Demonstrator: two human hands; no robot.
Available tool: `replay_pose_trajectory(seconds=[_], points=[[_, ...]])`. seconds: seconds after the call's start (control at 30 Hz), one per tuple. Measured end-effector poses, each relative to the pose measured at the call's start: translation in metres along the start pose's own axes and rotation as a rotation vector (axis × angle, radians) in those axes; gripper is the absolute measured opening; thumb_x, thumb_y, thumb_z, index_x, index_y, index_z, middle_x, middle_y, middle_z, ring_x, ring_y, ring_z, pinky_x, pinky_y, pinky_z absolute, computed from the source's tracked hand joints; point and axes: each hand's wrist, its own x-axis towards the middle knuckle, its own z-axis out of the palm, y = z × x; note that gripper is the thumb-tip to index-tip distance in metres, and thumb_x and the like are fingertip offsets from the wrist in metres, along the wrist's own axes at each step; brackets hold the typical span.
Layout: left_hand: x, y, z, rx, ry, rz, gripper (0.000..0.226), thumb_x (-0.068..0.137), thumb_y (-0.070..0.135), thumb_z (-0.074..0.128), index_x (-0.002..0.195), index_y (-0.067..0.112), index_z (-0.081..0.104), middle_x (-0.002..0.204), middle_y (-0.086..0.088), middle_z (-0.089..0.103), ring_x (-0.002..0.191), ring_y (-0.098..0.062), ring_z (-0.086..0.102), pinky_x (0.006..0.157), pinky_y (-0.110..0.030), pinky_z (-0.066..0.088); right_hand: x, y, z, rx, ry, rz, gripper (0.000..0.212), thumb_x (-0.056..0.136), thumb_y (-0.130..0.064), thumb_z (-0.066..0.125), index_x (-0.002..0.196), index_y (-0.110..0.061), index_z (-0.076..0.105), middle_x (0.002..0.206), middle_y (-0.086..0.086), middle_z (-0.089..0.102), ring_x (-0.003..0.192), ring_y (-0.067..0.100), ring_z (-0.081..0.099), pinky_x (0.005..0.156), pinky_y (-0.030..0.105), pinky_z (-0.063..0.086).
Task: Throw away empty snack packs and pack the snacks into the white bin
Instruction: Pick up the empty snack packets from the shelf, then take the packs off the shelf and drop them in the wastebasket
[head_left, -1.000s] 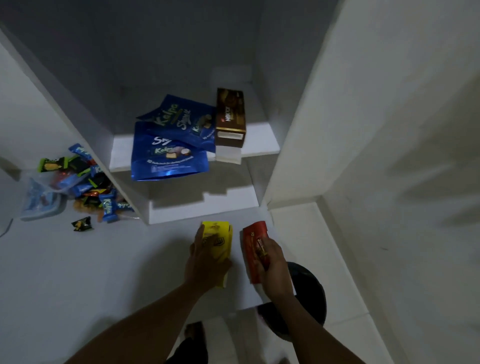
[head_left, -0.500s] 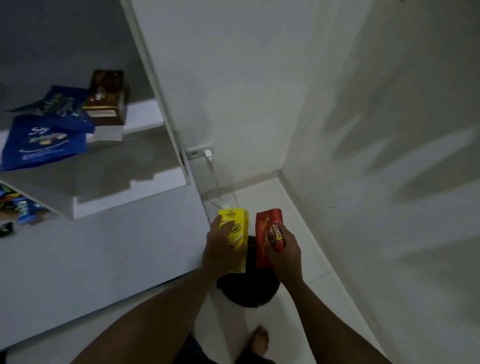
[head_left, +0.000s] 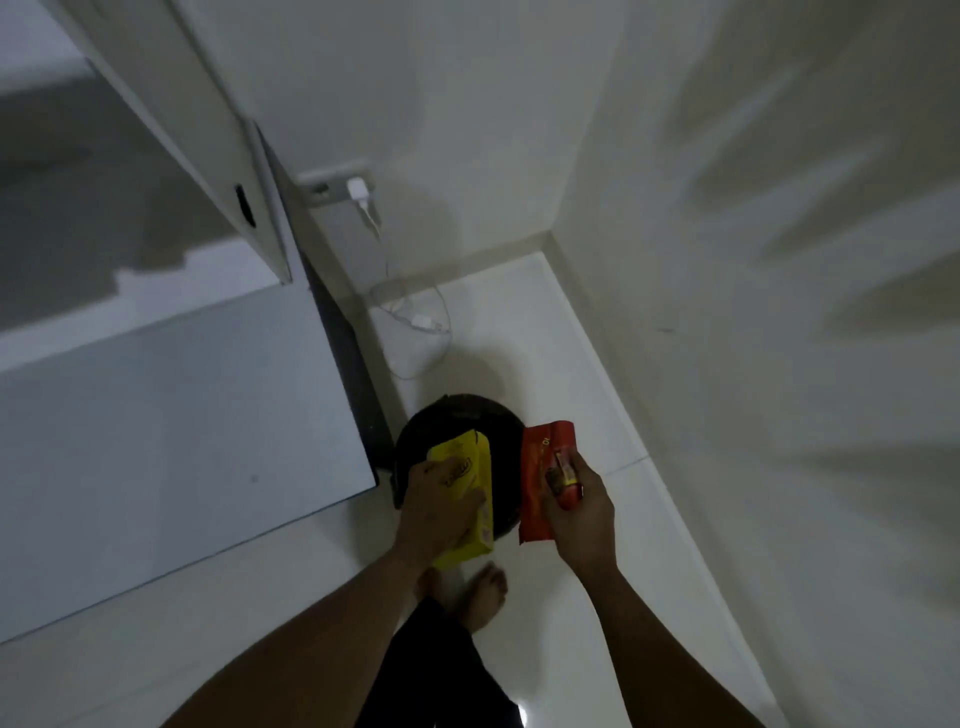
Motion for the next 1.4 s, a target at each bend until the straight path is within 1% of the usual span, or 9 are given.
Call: replay_pose_trajectory(seconds=[0.07,0.2,0.27,0.37,0.5,0.73,1.07,1.27,1.4], points=[[0.021,-0.022,0.009,-0.082,0.005,-0.099,0.058,0.078,0.04,0.069,0.132,0.021,0.058,0.119,0.002,0.063,0.11,-0.02,0.061,0.094,-0.035,0.051,0.013,0.021,0.018,-0.037,-0.042,0.041,0.054,0.089,-0.018,0.072,0.137,-0.028,0.051,0.113,-0.01,0.058,0.096,0.004,0.06,0.08,0.016,0.049],[0.06,-0.065,0.028,-0.188,0.012,-0.291,0.053,0.092,0.03,0.066,0.142,0.019,0.051,0.129,-0.002,0.059,0.119,-0.026,0.056,0.094,-0.03,0.044,0.042,0.066,0.063,-0.116,-0.168,0.096,0.023,0.088,-0.014,0.069,0.11,-0.019,0.062,0.091,-0.002,0.068,0.08,0.008,0.069,0.066,0.029,0.059],[0.079,-0.084,0.039,-0.178,-0.051,-0.394,0.053,0.091,0.04,0.066,0.139,0.021,0.054,0.128,-0.003,0.059,0.117,-0.028,0.057,0.098,-0.035,0.047,0.059,0.083,0.086,-0.171,-0.206,0.106,0.03,0.087,-0.021,0.067,0.117,-0.021,0.061,0.092,-0.004,0.068,0.081,0.011,0.068,0.065,0.029,0.057],[0.108,-0.114,0.05,-0.196,-0.102,-0.502,0.048,0.086,0.048,0.067,0.127,0.022,0.062,0.119,-0.005,0.064,0.109,-0.029,0.059,0.1,-0.045,0.049,0.081,0.095,0.121,-0.177,-0.317,0.196,0.065,0.093,-0.023,0.064,0.151,-0.029,0.036,0.122,-0.007,0.06,0.107,0.014,0.062,0.084,0.026,0.05],[0.141,-0.13,0.06,-0.23,-0.079,-0.474,0.044,0.093,0.04,0.062,0.129,0.014,0.06,0.124,-0.01,0.062,0.114,-0.031,0.058,0.099,-0.041,0.048,0.101,0.108,0.151,-0.118,-0.368,0.306,0.076,0.095,-0.033,0.062,0.158,-0.024,0.021,0.154,0.005,0.042,0.139,0.028,0.042,0.111,0.044,0.042],[0.148,-0.115,0.05,-0.158,-0.094,-0.446,0.056,0.094,0.046,0.059,0.141,0.015,0.051,0.138,-0.01,0.054,0.128,-0.033,0.05,0.102,-0.035,0.042,0.105,0.104,0.141,-0.143,-0.329,0.35,0.06,0.092,-0.036,0.05,0.15,-0.024,0.039,0.141,0.003,0.054,0.13,0.026,0.051,0.107,0.048,0.046],[0.074,0.028,-0.018,-0.126,-0.098,-0.279,0.064,0.096,0.041,0.059,0.147,0.009,0.04,0.149,-0.012,0.044,0.134,-0.031,0.045,0.108,-0.036,0.038,0.081,-0.053,0.069,-0.24,-0.291,0.081,0.042,0.1,-0.024,0.056,0.138,-0.008,0.055,0.139,0.011,0.058,0.125,0.028,0.057,0.101,0.029,0.043],[0.006,0.115,-0.122,-0.127,0.164,-0.048,0.06,0.093,0.044,0.063,0.142,0.013,0.048,0.146,-0.006,0.049,0.133,-0.026,0.049,0.111,-0.038,0.04,0.047,-0.203,0.047,-0.209,-0.311,-0.256,0.042,0.099,-0.023,0.056,0.139,-0.011,0.054,0.138,0.007,0.058,0.127,0.021,0.054,0.096,0.02,0.037],[-0.051,0.142,-0.2,-0.105,0.412,0.079,0.051,0.093,0.037,0.064,0.137,0.013,0.054,0.143,-0.007,0.053,0.13,-0.025,0.05,0.106,-0.03,0.037,0.006,-0.297,0.049,-0.113,-0.361,-0.492,0.038,0.098,-0.019,0.058,0.135,-0.01,0.058,0.133,0.008,0.062,0.116,0.022,0.062,0.1,0.028,0.046]])
